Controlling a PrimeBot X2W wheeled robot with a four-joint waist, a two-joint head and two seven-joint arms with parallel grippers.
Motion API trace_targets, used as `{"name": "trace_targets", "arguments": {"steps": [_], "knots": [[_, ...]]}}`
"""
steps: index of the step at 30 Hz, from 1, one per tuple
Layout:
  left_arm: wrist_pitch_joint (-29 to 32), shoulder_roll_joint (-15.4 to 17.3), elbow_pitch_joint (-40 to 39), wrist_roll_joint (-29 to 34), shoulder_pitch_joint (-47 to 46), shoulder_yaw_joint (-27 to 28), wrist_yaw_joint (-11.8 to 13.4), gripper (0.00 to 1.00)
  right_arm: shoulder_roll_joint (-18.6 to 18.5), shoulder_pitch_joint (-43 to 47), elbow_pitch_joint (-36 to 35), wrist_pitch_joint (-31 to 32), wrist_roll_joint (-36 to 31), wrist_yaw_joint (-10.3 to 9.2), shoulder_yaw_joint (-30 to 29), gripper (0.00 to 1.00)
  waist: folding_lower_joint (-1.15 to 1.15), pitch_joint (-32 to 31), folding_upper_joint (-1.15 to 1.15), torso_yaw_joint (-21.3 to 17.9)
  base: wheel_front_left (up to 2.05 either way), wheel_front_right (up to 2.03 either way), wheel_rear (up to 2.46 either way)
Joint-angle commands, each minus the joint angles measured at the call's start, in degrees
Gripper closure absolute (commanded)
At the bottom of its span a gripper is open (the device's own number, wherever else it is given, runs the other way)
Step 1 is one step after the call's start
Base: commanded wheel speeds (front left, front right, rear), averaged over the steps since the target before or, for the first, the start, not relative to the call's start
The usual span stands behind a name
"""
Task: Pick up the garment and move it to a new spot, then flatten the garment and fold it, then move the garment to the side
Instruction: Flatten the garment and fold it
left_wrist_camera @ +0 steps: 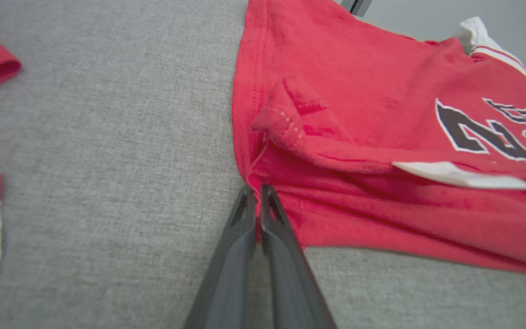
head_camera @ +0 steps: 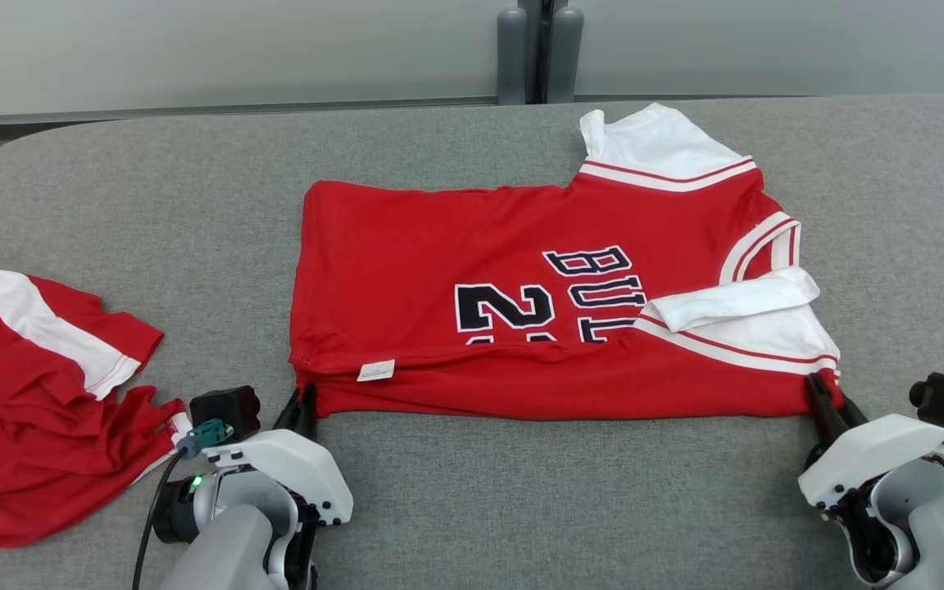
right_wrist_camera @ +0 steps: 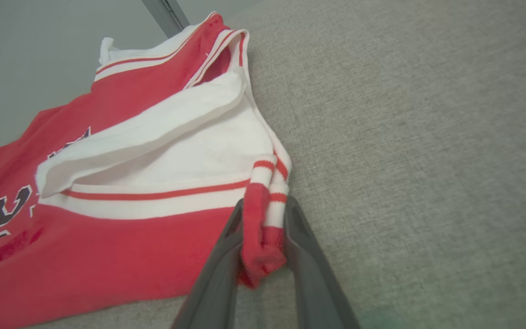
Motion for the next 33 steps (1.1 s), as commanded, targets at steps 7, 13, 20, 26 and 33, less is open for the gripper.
{"name": "trace_targets", "arguments": {"steps": [7, 13, 20, 26, 33], "knots": [[-1.7, 0.5, -0.4, -0.1, 1.3, -0.5, -1.1, 1.0, -1.2, -0.2, 0.7, -4.5, 2.7, -0.04, 1.3, 1.0, 0.0, -2.4, 0.0, -0.2, 0.0, 0.0, 0.0], [-2.8, 2.0, -3.0, 0.7, 3.0, -0.6, -1.0, 1.0, -2.5, 1.4, 0.3, -6.5, 5.2, -0.04, 1.9, 1.0, 0.0, -4.9, 0.0, -0.2, 0.0, 0.0, 0.0], [-2.7, 3.2, -5.8, 1.2, 6.1, -1.6, -1.1, 1.0, -3.8, 5.3, -0.7, -5.1, 7.8, -0.04, 2.4, 1.0, 0.0, -7.3, 0.0, 0.3, 0.0, 0.0, 0.0], [-1.3, 5.0, -9.7, 2.0, 10.8, -3.4, -1.3, 1.0, -5.5, 10.0, -4.5, -0.4, 10.7, -0.04, 3.8, 1.0, 0.0, -8.8, 0.0, 0.3, 0.0, 0.0, 0.0], [1.5, 8.7, -17.3, 3.2, 17.9, -6.0, -0.8, 1.0, -8.1, 16.5, -11.8, 6.7, 13.9, -0.04, 2.7, 1.0, 0.0, -9.8, 0.0, 0.3, 0.0, 0.0, 0.0]]}}
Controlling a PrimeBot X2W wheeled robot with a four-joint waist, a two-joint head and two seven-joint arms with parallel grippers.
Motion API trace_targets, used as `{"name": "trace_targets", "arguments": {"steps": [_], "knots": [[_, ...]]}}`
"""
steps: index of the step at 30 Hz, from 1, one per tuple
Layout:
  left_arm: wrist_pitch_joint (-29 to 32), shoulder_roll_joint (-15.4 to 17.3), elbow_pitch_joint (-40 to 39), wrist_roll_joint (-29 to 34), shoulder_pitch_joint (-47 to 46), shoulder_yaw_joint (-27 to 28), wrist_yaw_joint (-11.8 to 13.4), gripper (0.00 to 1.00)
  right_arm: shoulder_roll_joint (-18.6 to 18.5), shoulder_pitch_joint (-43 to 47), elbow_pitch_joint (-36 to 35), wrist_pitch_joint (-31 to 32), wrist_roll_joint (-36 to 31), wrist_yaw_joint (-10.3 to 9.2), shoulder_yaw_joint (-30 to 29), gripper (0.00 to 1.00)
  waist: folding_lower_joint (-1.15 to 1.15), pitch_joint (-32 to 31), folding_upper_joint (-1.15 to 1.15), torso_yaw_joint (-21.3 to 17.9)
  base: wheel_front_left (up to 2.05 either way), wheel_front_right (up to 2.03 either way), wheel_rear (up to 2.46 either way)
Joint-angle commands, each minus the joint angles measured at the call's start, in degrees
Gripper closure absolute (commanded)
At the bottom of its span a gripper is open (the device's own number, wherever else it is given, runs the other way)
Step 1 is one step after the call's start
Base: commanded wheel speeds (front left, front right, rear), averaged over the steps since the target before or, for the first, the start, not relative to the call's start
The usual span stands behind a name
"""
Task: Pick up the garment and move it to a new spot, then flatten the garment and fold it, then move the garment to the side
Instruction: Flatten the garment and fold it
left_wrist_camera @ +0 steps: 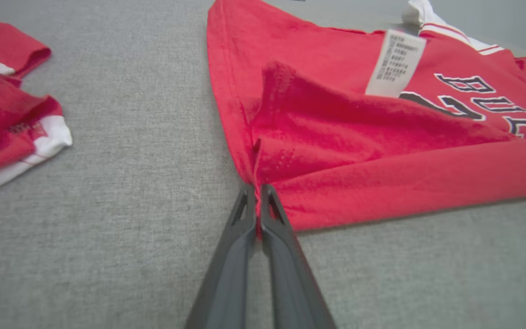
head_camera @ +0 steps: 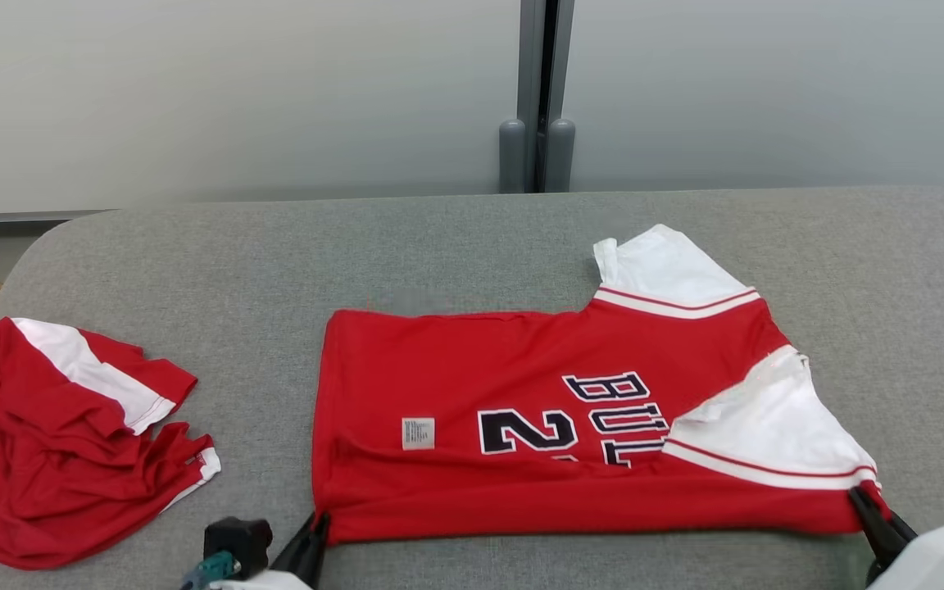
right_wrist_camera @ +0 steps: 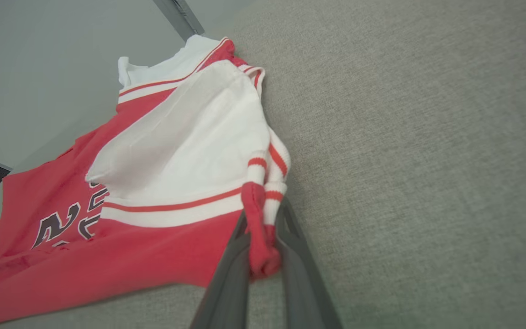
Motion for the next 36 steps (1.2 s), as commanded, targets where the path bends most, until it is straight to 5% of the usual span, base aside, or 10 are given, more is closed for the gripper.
{"name": "trace_targets", "arguments": {"steps": [1, 13, 14, 15, 16, 25, 30, 36], "knots": [[0.8, 1.6, -2.3, 0.5, 1.8, -0.2, 0.6, 1.0, -1.1, 2.0, -2.0, 1.7, 1.0, -0.06, -0.9, 1.0, 0.0, -0.2, 0.0, 0.2, 0.0, 0.0, 0.0], [8.9, 8.2, -20.7, 0.7, 12.1, -2.3, 4.1, 1.0, 0.4, 12.7, -14.7, 13.3, 1.3, -0.04, -6.8, 1.0, 0.0, -2.5, 0.0, 0.7, 0.0, 0.0, 0.0], [9.5, 8.6, -21.4, 0.7, 12.6, -2.3, 4.5, 0.77, 1.0, 13.1, -15.0, 14.0, 0.9, -0.04, -7.4, 1.0, 0.0, -2.6, 0.0, 0.6, 0.0, 0.0, 0.0], [9.9, 8.8, -22.0, 0.6, 12.8, -2.3, 4.9, 0.22, 1.3, 13.1, -15.5, 14.1, 0.0, -0.04, -7.8, 0.68, 0.0, -2.6, 0.0, 0.5, 0.0, 0.0, 0.0], [10.5, 9.0, -22.6, 0.6, 13.0, -2.4, 5.1, 0.0, 1.8, 13.0, -16.1, 14.0, -0.4, -0.04, -8.6, 0.0, 0.0, -2.7, 0.0, 0.5, 0.0, 0.0, 0.0], [9.1, 10.3, -26.8, 0.2, 10.7, 1.3, 8.5, 0.0, 4.0, 9.5, -21.1, 8.5, -5.8, -0.03, -11.0, 0.0, 0.0, -2.6, 0.0, 0.2, 0.0, 0.0, 0.0], [-0.7, 7.1, -29.2, -1.4, 6.9, 6.8, 8.5, 0.0, 2.7, 7.2, -24.0, -0.1, -7.6, -0.04, -7.2, 0.0, 0.0, -1.8, 0.0, 0.3, 0.0, 0.0, 0.0], [-4.3, 3.2, -26.2, -0.3, 4.4, 8.8, 7.6, 0.0, 0.6, 4.7, -21.8, -9.4, -9.9, -0.04, -2.7, 0.0, 0.0, -0.4, 0.0, -0.2, 0.0, 0.0, 0.0]]}}
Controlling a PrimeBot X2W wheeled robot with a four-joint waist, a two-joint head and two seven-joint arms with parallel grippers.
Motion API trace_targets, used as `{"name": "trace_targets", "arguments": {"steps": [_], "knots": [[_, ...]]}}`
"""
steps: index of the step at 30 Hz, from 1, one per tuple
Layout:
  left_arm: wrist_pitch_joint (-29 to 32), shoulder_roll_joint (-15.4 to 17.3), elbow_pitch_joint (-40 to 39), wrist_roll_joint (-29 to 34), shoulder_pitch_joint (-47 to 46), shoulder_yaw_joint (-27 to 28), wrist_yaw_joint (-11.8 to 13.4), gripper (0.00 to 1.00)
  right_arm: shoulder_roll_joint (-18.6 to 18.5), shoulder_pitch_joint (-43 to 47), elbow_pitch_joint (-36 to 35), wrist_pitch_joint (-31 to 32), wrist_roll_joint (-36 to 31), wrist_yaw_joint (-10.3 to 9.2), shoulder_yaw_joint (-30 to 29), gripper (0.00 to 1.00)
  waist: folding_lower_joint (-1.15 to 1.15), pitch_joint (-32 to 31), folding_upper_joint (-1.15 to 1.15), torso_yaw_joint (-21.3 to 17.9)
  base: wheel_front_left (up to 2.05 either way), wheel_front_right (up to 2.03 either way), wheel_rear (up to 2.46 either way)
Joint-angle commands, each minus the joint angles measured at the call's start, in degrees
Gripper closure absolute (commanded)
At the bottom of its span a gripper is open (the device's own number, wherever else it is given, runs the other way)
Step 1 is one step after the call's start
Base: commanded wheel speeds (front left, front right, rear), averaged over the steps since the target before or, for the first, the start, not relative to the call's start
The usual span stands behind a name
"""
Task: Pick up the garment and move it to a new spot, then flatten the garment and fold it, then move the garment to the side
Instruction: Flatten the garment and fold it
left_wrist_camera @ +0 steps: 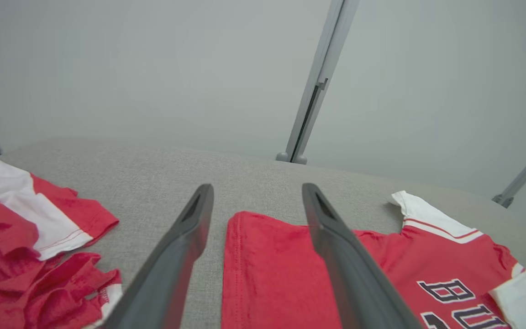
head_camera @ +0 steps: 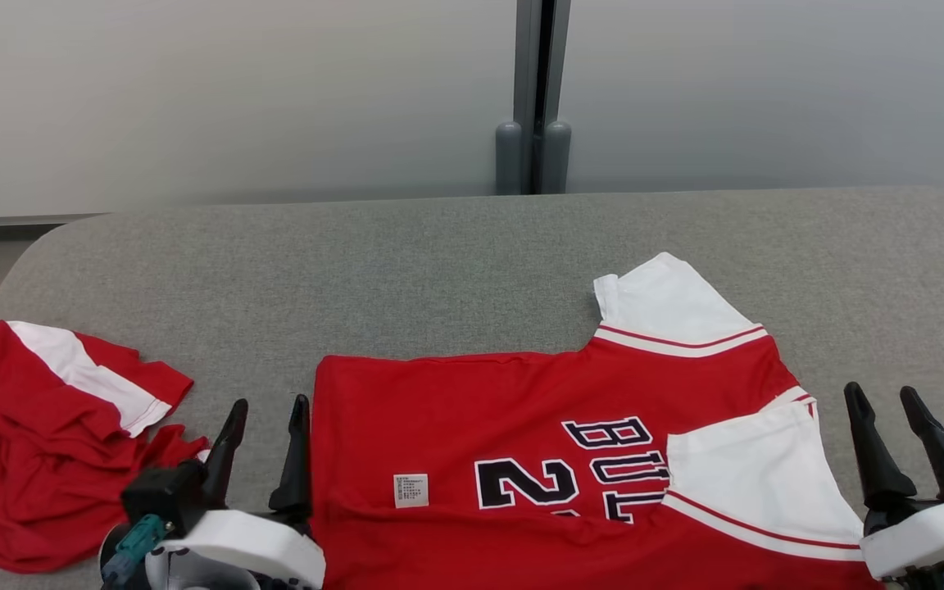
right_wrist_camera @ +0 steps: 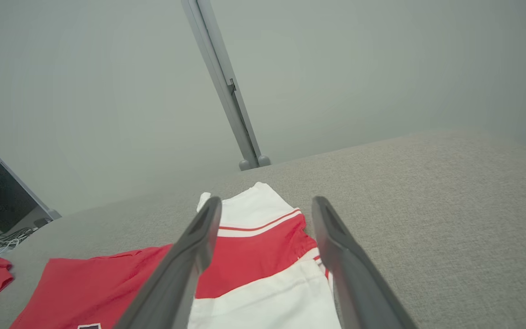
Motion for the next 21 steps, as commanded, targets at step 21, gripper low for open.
{"name": "trace_targets", "arguments": {"steps": [21], "knots": [[9.5, -0.9, 32.8, 9.1, -27.5, -6.9, 0.4, 0.0, -4.5, -13.4, 5.6, -7.5, 1.4, -0.02, 6.5, 0.0, 0.0, 14.8, 0.0, -5.0, 0.0, 0.0, 0.0]]}}
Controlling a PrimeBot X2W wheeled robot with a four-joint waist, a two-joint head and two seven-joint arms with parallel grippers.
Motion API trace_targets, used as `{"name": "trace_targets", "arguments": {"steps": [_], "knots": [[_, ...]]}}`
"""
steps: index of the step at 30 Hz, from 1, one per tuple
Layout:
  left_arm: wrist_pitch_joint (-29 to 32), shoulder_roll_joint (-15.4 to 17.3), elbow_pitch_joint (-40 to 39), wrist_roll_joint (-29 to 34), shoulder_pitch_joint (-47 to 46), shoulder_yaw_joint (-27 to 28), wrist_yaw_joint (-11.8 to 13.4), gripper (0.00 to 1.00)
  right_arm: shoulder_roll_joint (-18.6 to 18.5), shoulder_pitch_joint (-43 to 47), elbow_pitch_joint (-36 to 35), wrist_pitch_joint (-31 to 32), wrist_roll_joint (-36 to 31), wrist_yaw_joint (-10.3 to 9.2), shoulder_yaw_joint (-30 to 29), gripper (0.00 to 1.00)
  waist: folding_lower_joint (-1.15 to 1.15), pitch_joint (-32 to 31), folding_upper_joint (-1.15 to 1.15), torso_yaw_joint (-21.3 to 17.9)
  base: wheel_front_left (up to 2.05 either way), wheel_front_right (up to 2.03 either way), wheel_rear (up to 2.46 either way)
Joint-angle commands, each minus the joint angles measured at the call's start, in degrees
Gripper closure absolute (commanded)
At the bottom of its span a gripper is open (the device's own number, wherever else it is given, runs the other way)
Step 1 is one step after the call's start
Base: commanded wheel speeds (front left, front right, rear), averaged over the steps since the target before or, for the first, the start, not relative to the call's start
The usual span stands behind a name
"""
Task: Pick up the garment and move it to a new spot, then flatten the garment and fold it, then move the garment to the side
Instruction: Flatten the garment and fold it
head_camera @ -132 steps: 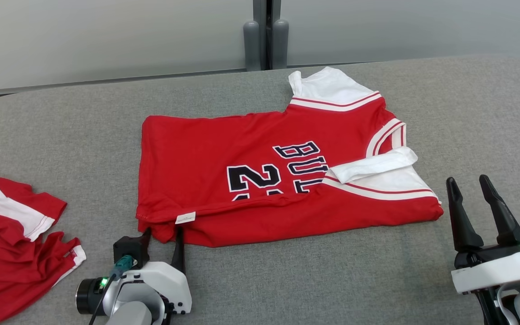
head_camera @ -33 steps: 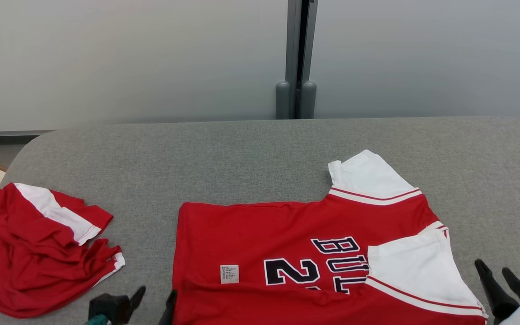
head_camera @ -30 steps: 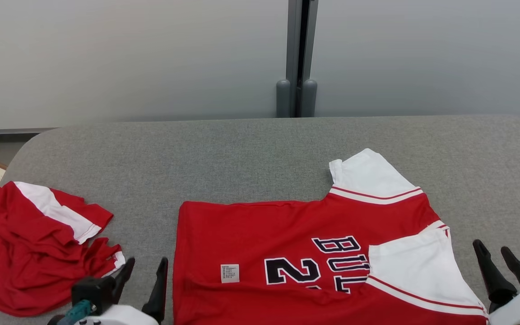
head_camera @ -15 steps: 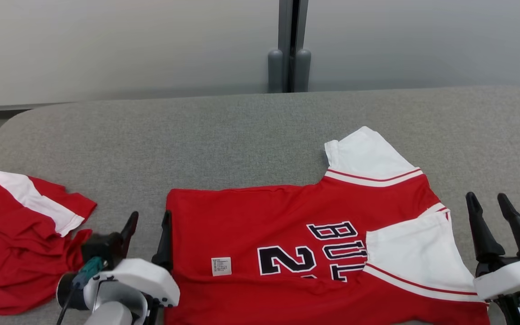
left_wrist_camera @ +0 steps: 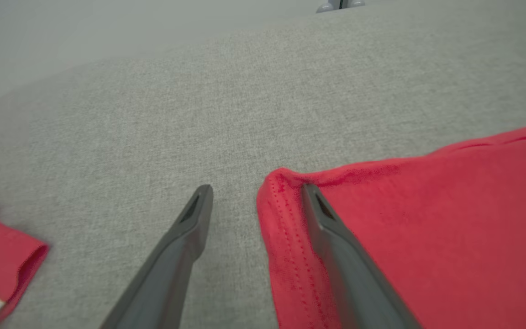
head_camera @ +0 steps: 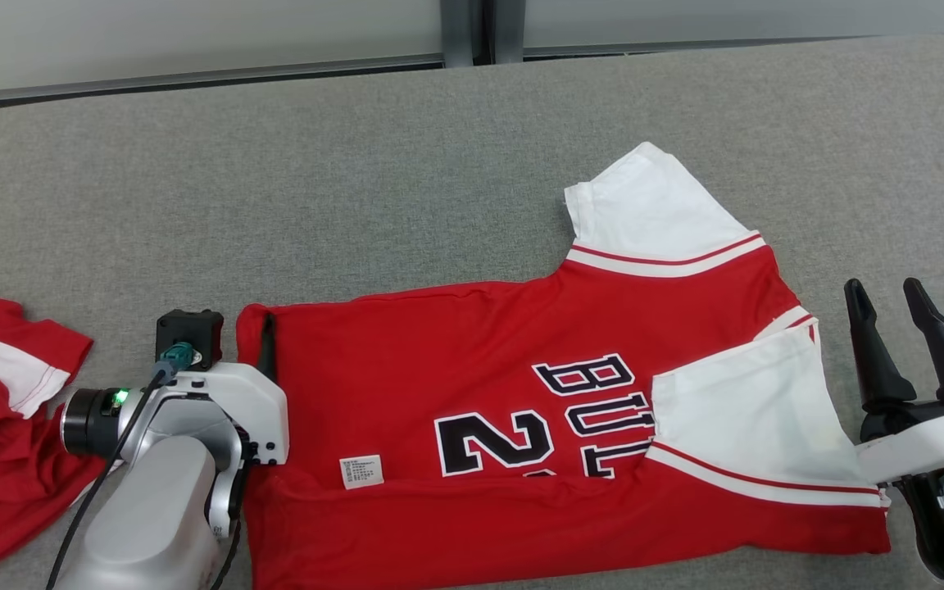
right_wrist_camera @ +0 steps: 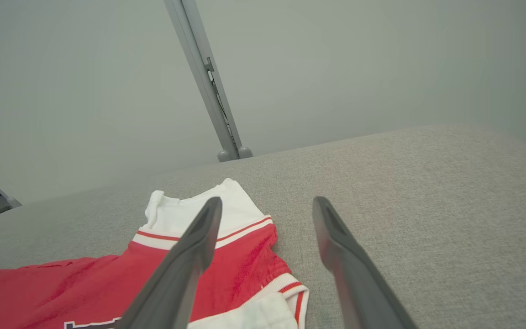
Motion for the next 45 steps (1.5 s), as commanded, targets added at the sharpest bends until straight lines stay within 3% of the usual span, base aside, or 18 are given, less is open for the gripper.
{"name": "trace_targets", "arguments": {"steps": [1, 7, 8, 10, 18, 23, 35, 45], "knots": [[-0.5, 0.0, 1.0, 0.3, -1.2, -0.2, -0.5, 0.0, -0.3, -0.7, 0.4, -0.4, 0.3, -0.01, 0.1, 0.0, 0.0, 0.7, 0.0, -0.5, 0.0, 0.0, 0.0], [-1.5, -0.7, 5.5, 0.5, -3.3, -1.2, -2.3, 0.0, -0.5, -1.7, 2.0, -1.0, 1.0, -0.01, 1.1, 0.0, 0.0, 1.2, 0.0, -0.8, 0.0, 0.0, 0.0], [-1.0, -0.9, 6.3, 0.5, -3.6, -1.5, -2.7, 0.04, -0.6, -1.8, 2.3, -1.1, 1.0, -0.01, 1.1, 0.0, 0.0, 1.2, 0.0, -0.8, 0.0, 0.0, 0.0], [-1.1, -1.3, 7.4, 0.4, -4.2, -1.9, -3.5, 1.0, -1.0, -2.3, 2.7, -1.1, 0.9, -0.01, 1.3, 0.0, 0.0, 1.3, 0.0, -0.7, 0.0, 0.0, 0.0], [-5.7, -3.0, 7.6, -1.2, -6.6, -0.9, -4.9, 1.0, -2.8, -6.8, 4.3, 2.1, 1.4, -0.01, 1.9, 0.0, 0.0, 2.0, 0.0, 1.3, 0.0, 0.0, 0.0], [-7.3, -5.0, 4.6, -0.8, -7.5, -1.9, -5.1, 1.0, -6.0, -12.8, 7.2, 8.9, 1.9, -0.01, 3.8, 0.0, 0.0, 3.4, 0.0, 4.9, 0.0, 0.0, 0.0], [-5.0, -8.8, -3.8, -0.1, -8.6, -7.5, -6.0, 1.0, -14.6, -29.2, 16.9, 23.0, 5.4, -0.01, 13.7, 0.0, 0.0, 8.7, 0.0, 14.7, 0.0, 0.0, 0.0], [-4.1, -9.6, -6.6, -1.5, -9.7, -10.5, -5.6, 1.0, -17.8, -37.8, 25.7, 28.4, 7.2, 0.0, 19.0, 0.0, 0.0, 11.5, 0.0, 17.9, 0.0, 0.0, 0.0]]}}
